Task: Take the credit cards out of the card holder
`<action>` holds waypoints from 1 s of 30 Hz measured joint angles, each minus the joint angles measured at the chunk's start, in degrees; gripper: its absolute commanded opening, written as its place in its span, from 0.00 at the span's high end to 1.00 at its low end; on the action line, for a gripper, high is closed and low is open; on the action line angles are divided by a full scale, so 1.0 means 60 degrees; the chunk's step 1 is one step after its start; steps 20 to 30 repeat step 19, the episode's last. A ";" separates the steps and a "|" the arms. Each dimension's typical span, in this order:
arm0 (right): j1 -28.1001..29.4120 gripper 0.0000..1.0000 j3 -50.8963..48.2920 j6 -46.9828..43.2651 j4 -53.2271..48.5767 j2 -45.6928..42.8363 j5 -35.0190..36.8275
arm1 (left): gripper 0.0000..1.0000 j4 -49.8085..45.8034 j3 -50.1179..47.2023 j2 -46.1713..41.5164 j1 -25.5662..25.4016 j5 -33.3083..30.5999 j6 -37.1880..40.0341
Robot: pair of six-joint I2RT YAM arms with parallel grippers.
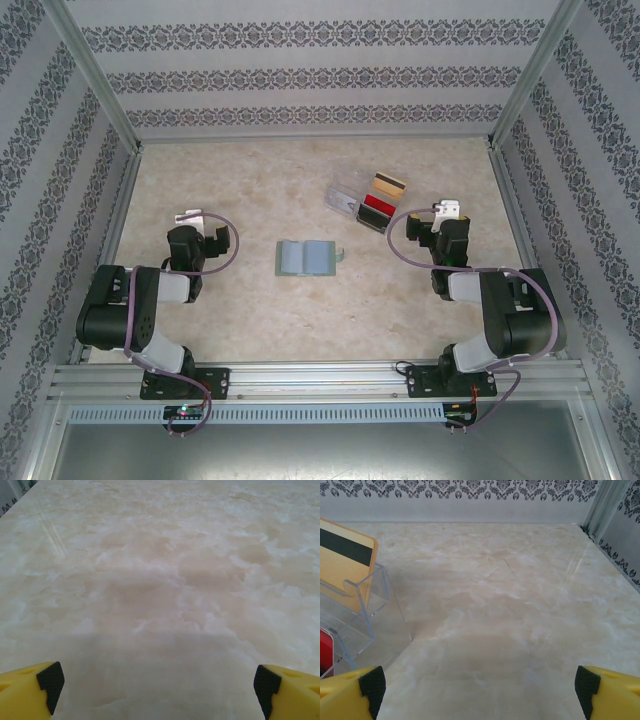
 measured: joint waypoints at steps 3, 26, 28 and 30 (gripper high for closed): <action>0.0000 0.02 0.0000 0.0000 0.0000 0.0000 -0.0036 | 0.01 -0.0004 0.0113 0.0022 0.0000 0.0244 0.0131; 0.0000 0.02 0.0000 0.0000 0.0000 0.0000 -0.0066 | 0.01 -0.0029 0.0233 0.0047 0.0000 0.0605 0.0270; 0.0000 0.02 0.0000 0.0000 0.0000 0.0000 -0.0066 | 0.01 -0.0029 0.0233 0.0047 0.0000 0.0605 0.0270; 0.0000 0.02 0.0000 0.0000 0.0000 0.0000 -0.0066 | 0.01 -0.0029 0.0233 0.0047 0.0000 0.0605 0.0270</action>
